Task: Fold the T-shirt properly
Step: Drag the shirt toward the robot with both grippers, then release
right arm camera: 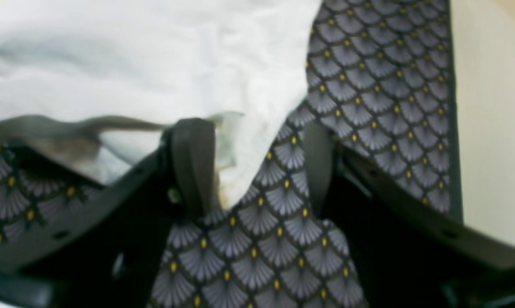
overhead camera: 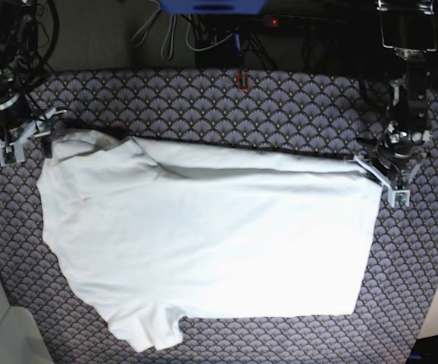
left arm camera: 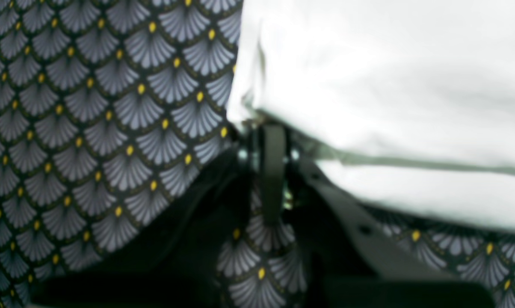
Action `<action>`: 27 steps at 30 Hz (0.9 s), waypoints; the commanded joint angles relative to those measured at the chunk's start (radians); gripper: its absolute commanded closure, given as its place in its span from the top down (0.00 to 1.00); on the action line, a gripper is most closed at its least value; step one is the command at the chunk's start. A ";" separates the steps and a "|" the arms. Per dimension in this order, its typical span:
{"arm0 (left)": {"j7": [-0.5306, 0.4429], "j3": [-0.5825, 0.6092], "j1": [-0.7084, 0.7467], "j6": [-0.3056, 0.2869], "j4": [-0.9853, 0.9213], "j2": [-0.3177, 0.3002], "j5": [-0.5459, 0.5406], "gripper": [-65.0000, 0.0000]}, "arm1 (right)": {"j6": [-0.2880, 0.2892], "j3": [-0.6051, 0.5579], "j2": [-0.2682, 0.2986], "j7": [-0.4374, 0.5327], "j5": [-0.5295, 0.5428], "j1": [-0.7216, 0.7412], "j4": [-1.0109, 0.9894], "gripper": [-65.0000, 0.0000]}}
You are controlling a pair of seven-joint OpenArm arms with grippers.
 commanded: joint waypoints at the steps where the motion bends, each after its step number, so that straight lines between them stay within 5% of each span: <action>1: -0.013 -0.009 -0.009 0.005 0.018 -0.019 0.007 0.01 | -0.003 0.004 0.004 0.023 0.016 -0.013 0.024 0.55; 27: -0.013 -0.001 -0.009 0.005 0.018 -0.016 0.007 0.01 | -0.003 -0.056 0.006 0.032 0.016 -0.007 -0.059 0.55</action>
